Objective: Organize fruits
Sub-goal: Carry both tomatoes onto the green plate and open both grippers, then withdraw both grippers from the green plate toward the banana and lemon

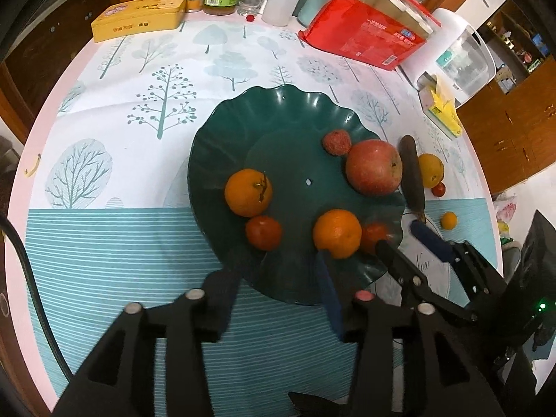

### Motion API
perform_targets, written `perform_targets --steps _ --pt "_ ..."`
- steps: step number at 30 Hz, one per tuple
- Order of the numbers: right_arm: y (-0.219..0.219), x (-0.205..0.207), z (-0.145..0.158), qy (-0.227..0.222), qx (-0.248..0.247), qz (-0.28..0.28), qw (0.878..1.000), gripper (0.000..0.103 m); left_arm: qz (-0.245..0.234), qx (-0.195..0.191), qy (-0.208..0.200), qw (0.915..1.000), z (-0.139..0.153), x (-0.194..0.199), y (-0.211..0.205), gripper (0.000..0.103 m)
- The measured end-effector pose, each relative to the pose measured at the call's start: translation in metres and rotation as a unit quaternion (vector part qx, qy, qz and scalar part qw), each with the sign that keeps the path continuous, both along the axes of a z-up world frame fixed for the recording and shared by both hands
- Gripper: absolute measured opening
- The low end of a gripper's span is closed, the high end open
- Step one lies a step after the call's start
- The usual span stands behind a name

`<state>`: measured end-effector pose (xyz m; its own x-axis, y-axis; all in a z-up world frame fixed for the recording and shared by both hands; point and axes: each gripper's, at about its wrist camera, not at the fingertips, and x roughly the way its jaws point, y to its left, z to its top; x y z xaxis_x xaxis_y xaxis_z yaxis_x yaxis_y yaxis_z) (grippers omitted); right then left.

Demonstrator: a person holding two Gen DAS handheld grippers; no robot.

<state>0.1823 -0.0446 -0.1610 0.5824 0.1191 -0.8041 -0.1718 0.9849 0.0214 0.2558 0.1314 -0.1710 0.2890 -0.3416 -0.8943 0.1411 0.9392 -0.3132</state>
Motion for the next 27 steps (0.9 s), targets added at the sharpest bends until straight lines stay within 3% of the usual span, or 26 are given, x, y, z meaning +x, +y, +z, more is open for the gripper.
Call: perform_targets --steps 5,27 --pt "-0.006 -0.005 0.008 -0.014 0.004 -0.01 1.0 0.059 0.005 0.003 -0.004 1.0 0.005 -0.005 -0.001 0.061" --pt "-0.084 -0.046 0.029 0.009 0.052 -0.052 0.997 0.06 -0.024 0.042 -0.024 0.9985 0.036 -0.043 -0.072 0.071"
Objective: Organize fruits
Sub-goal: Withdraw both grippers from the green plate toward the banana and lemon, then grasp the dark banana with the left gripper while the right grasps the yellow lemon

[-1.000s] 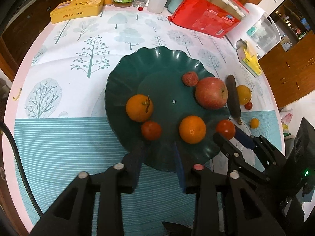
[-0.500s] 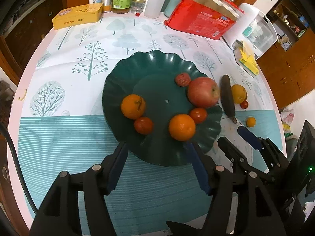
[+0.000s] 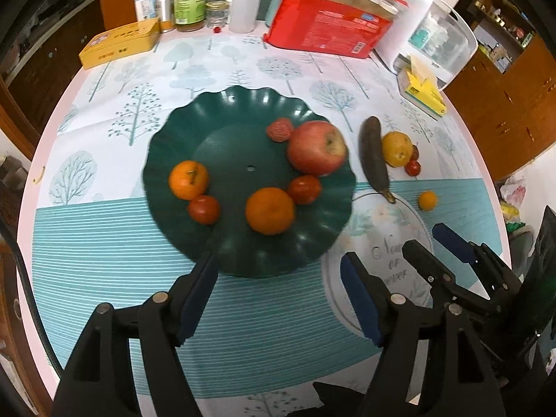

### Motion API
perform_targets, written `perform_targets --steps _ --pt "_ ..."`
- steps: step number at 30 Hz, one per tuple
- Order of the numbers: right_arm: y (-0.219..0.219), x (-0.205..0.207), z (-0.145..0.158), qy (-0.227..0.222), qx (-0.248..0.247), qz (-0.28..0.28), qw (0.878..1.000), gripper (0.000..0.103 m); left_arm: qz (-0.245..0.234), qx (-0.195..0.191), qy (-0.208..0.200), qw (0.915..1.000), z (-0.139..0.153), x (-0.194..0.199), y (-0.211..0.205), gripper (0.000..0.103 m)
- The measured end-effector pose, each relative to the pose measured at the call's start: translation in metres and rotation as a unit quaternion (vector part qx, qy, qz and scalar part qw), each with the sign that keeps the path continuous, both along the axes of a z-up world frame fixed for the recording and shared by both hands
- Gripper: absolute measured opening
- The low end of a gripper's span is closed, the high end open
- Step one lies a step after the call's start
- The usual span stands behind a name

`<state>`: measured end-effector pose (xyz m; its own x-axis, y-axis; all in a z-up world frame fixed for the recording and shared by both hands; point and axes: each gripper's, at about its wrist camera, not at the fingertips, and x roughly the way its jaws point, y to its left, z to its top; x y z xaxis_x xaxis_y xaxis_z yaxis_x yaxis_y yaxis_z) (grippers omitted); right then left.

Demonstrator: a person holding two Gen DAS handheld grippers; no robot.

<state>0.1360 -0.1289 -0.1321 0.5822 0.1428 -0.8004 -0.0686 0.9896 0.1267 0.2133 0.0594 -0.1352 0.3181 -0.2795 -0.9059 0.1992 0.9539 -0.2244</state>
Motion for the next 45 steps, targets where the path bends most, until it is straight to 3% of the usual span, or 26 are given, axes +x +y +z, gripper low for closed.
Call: perform_targets --steps 16,27,38,45 --pt "-0.1 -0.004 -0.005 0.047 0.066 -0.046 0.996 0.06 -0.054 0.06 -0.011 0.9967 0.02 0.025 -0.093 0.075" --pt "-0.142 0.014 -0.018 0.064 0.059 -0.055 0.995 0.06 -0.098 0.116 0.008 0.9883 0.011 0.071 -0.157 0.075" --pt "-0.16 0.032 -0.041 0.07 0.062 -0.04 0.995 0.06 -0.107 0.16 0.068 0.9789 -0.025 0.121 -0.204 0.075" --pt "-0.16 0.038 -0.053 0.048 0.057 -0.031 0.997 0.06 -0.109 0.173 0.091 0.9745 -0.053 0.139 -0.216 0.075"
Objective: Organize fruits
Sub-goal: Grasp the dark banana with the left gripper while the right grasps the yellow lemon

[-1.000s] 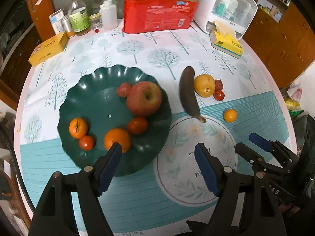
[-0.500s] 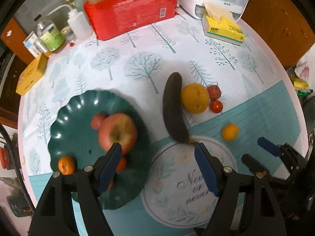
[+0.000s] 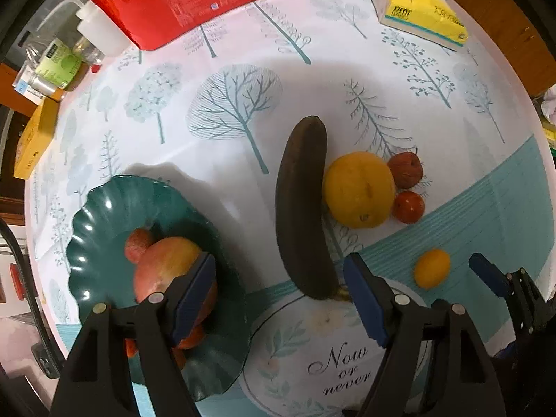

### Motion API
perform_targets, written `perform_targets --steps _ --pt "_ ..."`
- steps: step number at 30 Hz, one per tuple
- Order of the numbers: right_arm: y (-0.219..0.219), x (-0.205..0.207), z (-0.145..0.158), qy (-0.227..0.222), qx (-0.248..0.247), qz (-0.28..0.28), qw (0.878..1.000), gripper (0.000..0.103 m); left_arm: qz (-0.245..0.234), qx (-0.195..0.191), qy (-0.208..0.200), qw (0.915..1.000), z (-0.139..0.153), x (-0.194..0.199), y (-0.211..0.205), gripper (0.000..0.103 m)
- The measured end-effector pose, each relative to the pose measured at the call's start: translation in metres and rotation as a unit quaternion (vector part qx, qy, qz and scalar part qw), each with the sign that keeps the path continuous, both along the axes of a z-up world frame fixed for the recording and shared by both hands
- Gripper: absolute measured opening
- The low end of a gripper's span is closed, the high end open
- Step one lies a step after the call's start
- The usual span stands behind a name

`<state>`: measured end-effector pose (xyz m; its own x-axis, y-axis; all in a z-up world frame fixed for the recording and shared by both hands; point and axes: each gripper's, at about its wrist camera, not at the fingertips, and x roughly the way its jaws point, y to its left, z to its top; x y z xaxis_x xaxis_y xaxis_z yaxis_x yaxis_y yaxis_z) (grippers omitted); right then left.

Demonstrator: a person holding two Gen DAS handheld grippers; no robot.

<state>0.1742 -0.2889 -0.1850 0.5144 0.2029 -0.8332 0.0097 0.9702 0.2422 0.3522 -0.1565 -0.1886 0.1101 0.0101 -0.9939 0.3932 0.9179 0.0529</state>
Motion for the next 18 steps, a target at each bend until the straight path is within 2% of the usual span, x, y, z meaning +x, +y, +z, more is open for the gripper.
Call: perform_targets --steps 5,11,18 --pt "0.007 0.002 -0.007 -0.021 -0.025 0.008 0.999 0.06 0.001 0.008 0.012 0.9999 -0.018 0.006 -0.007 0.075" --pt "0.016 0.004 -0.014 -0.042 -0.076 0.045 0.995 0.06 0.006 0.017 0.016 0.9997 -0.028 0.01 -0.012 0.074" --pt "0.021 0.007 -0.021 -0.043 -0.076 0.066 0.994 0.06 0.007 0.017 0.011 0.9998 -0.038 0.015 -0.015 0.065"
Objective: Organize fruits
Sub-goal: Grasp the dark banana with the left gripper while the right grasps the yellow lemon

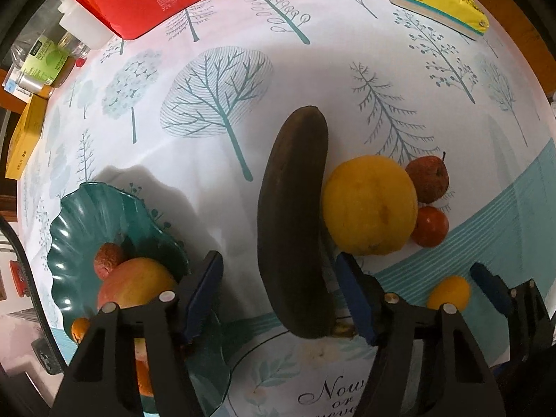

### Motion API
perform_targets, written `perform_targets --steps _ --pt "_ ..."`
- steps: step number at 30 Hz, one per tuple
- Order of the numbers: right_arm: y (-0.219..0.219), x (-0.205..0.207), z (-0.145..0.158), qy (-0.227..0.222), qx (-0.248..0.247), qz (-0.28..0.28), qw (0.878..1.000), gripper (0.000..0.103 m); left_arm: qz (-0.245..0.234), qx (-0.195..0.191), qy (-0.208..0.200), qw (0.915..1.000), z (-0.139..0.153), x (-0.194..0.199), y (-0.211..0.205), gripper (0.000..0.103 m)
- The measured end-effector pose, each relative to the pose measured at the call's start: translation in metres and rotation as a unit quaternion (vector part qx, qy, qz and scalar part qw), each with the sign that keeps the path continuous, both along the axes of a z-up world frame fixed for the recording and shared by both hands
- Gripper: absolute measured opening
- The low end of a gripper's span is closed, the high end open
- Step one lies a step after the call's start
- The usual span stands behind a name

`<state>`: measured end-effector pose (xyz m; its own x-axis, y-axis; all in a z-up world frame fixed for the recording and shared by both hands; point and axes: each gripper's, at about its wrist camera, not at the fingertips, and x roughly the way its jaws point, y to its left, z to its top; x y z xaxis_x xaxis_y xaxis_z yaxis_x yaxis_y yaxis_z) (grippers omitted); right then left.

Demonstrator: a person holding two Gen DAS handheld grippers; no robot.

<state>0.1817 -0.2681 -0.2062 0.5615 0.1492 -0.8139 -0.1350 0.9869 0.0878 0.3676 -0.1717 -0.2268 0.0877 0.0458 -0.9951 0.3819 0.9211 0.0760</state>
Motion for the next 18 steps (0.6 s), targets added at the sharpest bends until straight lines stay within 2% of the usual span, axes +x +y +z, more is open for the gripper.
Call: perform_targets --steps 5,12,14,18 --pt "0.003 0.003 -0.004 0.001 0.001 0.011 1.0 0.06 0.0 -0.008 -0.005 1.0 -0.006 0.004 0.0 0.055" --pt "0.006 0.005 -0.005 -0.009 0.001 0.015 1.0 0.059 0.001 -0.036 -0.017 0.9992 -0.007 0.009 0.004 0.052" --pt "0.005 0.006 -0.005 -0.013 0.008 0.011 1.0 0.059 0.004 -0.05 -0.017 0.9986 -0.007 0.01 0.006 0.047" --pt "0.003 0.007 -0.004 -0.015 0.021 0.006 1.0 0.045 0.004 -0.059 -0.028 0.9978 -0.006 0.01 0.009 0.035"
